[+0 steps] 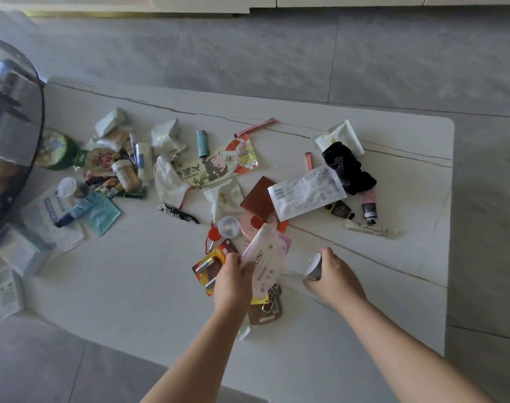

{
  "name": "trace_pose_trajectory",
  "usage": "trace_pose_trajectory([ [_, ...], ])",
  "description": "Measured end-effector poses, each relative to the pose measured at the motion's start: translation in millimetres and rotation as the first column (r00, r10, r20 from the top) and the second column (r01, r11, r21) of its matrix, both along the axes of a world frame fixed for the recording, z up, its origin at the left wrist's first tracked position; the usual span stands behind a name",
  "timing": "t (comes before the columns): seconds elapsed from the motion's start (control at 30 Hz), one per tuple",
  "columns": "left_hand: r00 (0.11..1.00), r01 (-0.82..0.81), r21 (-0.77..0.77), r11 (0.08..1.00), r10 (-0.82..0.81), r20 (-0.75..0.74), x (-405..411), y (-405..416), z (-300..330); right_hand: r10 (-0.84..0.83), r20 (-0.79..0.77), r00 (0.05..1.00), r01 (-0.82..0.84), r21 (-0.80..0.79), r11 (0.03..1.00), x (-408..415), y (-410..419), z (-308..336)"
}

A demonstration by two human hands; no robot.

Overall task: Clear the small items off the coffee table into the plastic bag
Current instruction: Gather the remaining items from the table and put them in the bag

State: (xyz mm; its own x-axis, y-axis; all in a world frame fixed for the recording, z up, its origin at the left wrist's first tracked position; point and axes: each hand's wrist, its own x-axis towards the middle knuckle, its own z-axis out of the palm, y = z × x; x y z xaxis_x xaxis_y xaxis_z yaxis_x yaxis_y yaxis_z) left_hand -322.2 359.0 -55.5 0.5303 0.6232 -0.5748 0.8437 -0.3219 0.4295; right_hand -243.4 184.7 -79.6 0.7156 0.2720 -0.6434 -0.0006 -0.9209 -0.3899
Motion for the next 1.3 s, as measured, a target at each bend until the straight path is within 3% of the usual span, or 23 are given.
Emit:
trace_pose_trajectory([
  [0.2,0.978,-0.207,-0.053,0.977,0.207,-0.004,-35,23,-14,0.213,0.131,0.968,-0.216,0.007,0.976,-33,34,-23],
  [0.4,0.955,-0.296,-0.049,0.954,0.295,-0.023,-55,32,-25,0.466,0.169,0.868,-0.457,-0.09,0.885,-51,40,-32],
  [0.53,0.945,-0.327,-0.063,0.943,0.326,-0.016,-53,38,-28,0.53,0.269,0.804,-0.502,-0.168,0.848,-42,40,-33],
  [0.63,0.94,-0.34,-0.083,0.937,0.34,-0.013,-49,43,-31,0.519,0.273,0.81,-0.49,-0.172,0.855,-32,45,-33],
  [0.87,0.91,-0.412,-0.213,0.886,0.41,-0.055,-45,45,-41,0.354,0.217,0.909,-0.354,-0.044,0.934,-18,40,-37],
  [1.0,0.869,-0.492,-0.323,0.809,0.479,-0.125,-41,39,-44,0.055,0.12,0.991,-0.073,0.155,0.985,-12,37,-35],
  [1.3,0.828,-0.553,-0.422,0.719,0.532,-0.178,-26,27,-48,-0.371,-0.145,0.917,0.398,0.304,0.866,-14,35,-40],
])
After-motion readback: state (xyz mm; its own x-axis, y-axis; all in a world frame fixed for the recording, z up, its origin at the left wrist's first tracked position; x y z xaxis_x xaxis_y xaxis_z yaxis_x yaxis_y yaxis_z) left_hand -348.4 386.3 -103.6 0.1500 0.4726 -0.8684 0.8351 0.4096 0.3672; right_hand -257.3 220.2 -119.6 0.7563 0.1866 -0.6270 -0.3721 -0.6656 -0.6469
